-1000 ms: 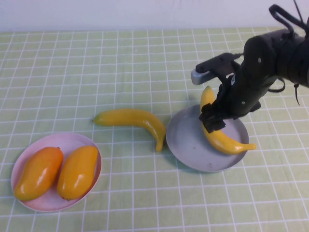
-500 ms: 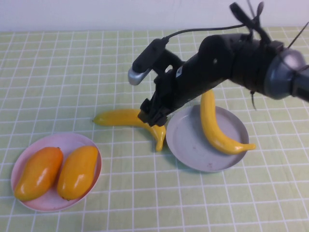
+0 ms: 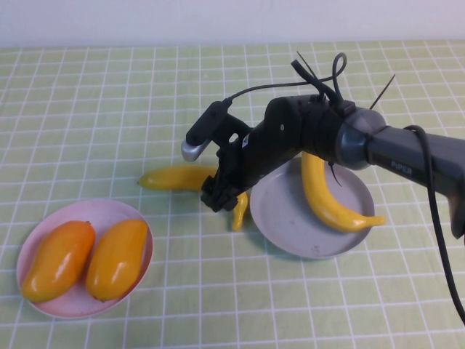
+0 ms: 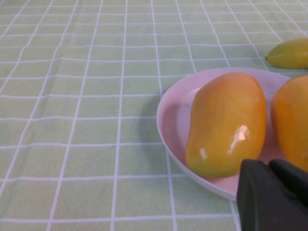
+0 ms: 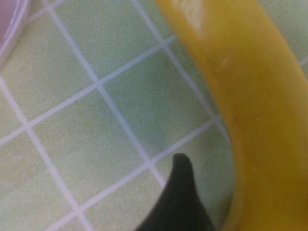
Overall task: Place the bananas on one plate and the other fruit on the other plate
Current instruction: Put another type of fruit in the right plate
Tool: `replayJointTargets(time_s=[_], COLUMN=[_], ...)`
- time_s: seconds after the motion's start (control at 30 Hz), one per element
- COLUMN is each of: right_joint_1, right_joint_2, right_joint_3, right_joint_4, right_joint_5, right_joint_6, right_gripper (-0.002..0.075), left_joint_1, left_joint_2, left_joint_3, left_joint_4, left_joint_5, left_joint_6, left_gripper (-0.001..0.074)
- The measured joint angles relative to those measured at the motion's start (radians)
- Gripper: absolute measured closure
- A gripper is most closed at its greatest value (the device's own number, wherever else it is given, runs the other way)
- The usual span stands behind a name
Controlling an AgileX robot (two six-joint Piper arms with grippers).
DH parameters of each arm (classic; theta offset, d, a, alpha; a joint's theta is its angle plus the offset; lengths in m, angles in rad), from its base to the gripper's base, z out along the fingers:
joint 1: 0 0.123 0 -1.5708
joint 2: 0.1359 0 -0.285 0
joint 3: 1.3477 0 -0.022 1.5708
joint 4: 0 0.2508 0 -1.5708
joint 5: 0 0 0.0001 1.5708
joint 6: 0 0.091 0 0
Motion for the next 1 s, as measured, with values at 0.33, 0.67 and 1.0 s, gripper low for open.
replayJointTargets(time_s=[0.33, 0.67, 1.0], right_joint_1=[0.0, 0.0, -0.011], right_joint_2=[0.011, -0.03, -0.14], right_joint_3=[-0.002, -0.002, -0.002], right_joint_4=[0.0, -0.03, -0.175], right_joint_5=[-0.004, 0.0, 0.166], right_joint_6=[0.009, 0.09, 0.487], right_gripper=[0.0413, 0.0414, 0.0414], left_joint_1=[0.0, 0.0, 0.0], left_joint_2=[0.0, 0.0, 0.0], left_joint_3=[0.0, 0.0, 0.0], left_joint_4=[0.0, 0.0, 0.0], left_joint_5=[0.0, 0.0, 0.0], left_joint_6=[0.0, 0.0, 0.0], left_gripper=[0.0734, 0.0734, 0.0734])
